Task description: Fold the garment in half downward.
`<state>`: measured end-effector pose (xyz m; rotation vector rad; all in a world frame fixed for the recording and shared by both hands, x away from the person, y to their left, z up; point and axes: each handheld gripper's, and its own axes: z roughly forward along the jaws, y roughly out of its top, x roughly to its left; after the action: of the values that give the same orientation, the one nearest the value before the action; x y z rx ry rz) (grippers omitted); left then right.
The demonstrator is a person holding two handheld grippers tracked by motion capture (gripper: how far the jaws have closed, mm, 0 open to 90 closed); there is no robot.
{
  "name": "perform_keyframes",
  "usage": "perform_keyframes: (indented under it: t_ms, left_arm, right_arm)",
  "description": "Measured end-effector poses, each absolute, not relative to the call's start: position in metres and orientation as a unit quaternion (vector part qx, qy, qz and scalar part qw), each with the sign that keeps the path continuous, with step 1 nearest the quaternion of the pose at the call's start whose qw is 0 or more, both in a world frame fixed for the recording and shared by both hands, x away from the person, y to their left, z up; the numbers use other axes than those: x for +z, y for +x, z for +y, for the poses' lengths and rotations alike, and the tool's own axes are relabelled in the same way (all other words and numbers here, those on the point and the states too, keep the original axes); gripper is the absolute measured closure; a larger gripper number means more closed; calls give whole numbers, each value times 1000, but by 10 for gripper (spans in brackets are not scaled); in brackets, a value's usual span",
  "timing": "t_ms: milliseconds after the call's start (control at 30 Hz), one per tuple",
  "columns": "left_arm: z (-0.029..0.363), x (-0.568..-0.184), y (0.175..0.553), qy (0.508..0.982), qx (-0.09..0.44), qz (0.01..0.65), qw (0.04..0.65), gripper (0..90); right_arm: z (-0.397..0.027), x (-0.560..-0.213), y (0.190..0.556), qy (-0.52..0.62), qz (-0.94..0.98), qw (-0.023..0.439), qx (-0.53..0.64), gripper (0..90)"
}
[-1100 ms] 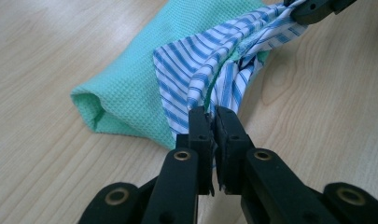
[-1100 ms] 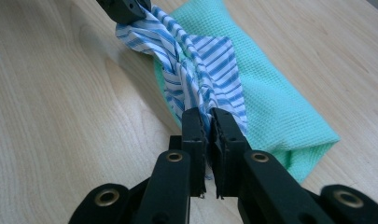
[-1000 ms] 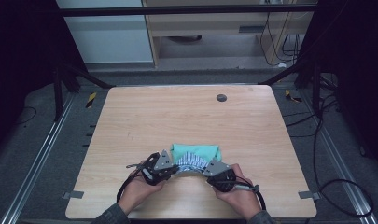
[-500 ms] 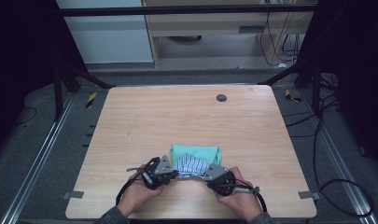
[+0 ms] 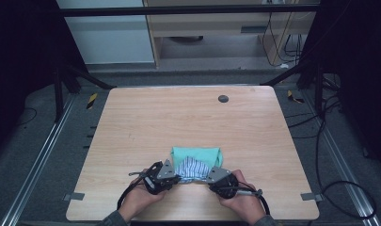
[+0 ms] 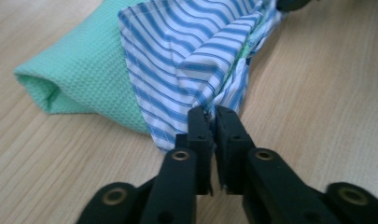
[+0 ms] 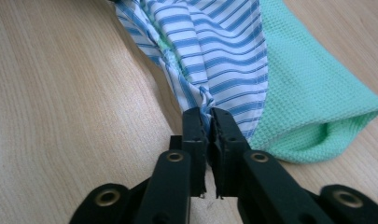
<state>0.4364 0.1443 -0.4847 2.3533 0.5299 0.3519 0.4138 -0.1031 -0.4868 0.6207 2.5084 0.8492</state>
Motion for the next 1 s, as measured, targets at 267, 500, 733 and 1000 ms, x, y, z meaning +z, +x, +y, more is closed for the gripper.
perform_keyframes:
  t_ms: [267, 500, 733, 1000]
  left_arm:
    - [168, -482, 431, 873, 127, 262, 391, 346]
    - [199, -481, 447, 847, 155, 326, 391, 176]
    - [229, -490, 466, 826, 177, 381, 375, 128]
    - [248, -501, 482, 810, 192, 421, 360, 89]
  right_arm:
    - [-122, -486, 404, 274, 877, 214, 330, 328]
    - [-145, -492, 413, 339, 857, 220, 321, 163]
    - [-165, -499, 432, 414, 819, 228, 327, 111]
    - [-184, -511, 459, 493, 773, 231, 326, 54]
